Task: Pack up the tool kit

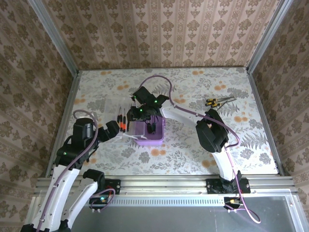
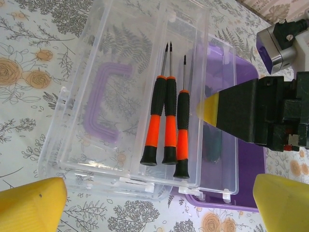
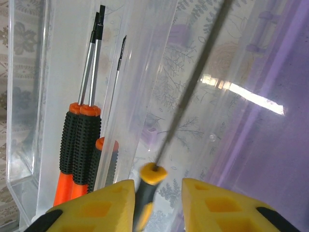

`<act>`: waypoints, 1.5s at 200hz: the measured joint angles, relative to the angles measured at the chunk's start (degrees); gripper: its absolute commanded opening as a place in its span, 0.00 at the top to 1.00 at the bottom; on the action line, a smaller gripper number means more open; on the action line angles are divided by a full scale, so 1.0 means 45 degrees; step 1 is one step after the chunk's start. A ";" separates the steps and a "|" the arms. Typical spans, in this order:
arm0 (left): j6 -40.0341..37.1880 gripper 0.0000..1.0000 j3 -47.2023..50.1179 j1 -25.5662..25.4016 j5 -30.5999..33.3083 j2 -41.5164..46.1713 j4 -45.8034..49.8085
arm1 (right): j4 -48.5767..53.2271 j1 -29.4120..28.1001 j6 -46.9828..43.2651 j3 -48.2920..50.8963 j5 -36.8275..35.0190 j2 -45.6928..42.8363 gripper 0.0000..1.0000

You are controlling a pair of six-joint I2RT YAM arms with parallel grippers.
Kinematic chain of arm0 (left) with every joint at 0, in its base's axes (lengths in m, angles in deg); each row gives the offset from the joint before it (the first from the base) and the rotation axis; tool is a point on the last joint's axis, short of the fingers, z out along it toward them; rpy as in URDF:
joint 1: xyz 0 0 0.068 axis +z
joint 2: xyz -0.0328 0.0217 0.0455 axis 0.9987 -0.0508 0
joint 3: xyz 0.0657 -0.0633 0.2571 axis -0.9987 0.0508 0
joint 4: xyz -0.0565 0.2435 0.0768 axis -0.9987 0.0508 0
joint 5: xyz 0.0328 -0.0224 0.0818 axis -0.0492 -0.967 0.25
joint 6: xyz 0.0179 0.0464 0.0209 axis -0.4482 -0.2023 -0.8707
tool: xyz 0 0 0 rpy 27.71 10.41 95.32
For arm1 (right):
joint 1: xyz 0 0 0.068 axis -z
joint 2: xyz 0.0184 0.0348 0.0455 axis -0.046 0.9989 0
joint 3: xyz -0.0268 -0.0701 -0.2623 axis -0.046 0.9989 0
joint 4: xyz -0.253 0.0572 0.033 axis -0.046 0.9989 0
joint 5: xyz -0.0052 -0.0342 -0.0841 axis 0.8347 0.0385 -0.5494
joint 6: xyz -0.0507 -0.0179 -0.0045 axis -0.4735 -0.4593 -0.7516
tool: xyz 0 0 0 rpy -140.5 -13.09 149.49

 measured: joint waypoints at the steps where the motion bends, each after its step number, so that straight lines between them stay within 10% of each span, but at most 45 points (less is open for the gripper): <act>1: 0.0000 0.00 0.0000 0.0000 -0.0005 -0.0010 -0.0005 | -0.0005 0.0000 -0.0010 0.0000 0.0000 0.0000 0.65; 124: 0.0044 0.00 0.0000 0.0068 -0.0821 -0.0593 -0.1316 | -0.0092 0.0481 -0.0044 0.2040 -0.1146 -0.3876 0.55; 162: 0.0461 0.00 0.0364 0.0068 -0.1433 -0.0991 -0.3497 | -0.0699 0.2006 -0.0034 0.5265 -0.2613 -0.6970 0.37; 225: 0.1302 0.00 0.1103 0.0063 -0.1851 -0.2550 -0.7436 | -0.0578 0.5542 -0.0049 0.9544 -0.3410 -0.7830 0.37; 300: 0.1579 0.00 0.1103 -0.0296 -0.1894 -0.4755 -1.0006 | -0.0350 0.7548 -0.0699 0.9505 -0.3798 -0.7422 0.39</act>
